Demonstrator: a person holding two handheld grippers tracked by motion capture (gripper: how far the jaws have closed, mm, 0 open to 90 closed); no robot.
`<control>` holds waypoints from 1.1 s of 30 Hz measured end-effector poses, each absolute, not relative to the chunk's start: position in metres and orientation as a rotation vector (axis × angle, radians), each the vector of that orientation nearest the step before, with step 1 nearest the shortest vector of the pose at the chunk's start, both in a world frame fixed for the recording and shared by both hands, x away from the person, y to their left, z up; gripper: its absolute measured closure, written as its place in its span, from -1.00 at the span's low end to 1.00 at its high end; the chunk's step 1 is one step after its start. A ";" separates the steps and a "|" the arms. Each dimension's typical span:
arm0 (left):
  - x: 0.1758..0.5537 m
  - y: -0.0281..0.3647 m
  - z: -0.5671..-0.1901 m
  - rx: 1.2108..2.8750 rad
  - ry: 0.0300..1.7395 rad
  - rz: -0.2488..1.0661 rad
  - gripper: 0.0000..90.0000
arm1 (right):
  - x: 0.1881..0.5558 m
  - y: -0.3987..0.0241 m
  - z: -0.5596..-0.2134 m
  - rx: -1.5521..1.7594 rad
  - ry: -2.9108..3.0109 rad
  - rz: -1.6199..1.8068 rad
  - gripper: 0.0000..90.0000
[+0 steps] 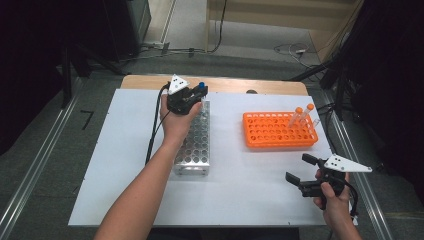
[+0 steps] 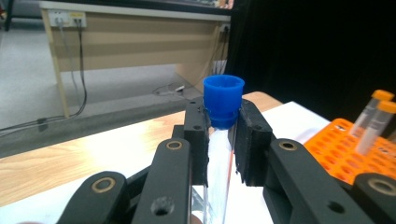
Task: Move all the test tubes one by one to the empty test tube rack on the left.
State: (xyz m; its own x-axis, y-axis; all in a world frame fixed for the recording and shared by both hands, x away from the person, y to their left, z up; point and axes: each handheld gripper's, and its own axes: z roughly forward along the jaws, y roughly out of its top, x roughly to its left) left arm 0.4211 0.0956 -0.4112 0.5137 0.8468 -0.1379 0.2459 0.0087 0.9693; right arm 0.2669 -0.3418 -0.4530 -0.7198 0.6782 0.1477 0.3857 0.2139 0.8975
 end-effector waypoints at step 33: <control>0.428 0.081 -0.426 1.703 1.062 0.634 0.69 | 0.269 -0.345 -0.456 1.032 2.201 1.513 -1.00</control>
State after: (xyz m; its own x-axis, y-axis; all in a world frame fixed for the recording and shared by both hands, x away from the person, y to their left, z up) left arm 0.4282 0.0812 -0.4263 0.4788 0.8754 -0.0667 0.3570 -0.1247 0.9257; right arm 0.2692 -0.3445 -0.4564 -0.7067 0.6887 0.1621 0.3982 0.1977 0.8958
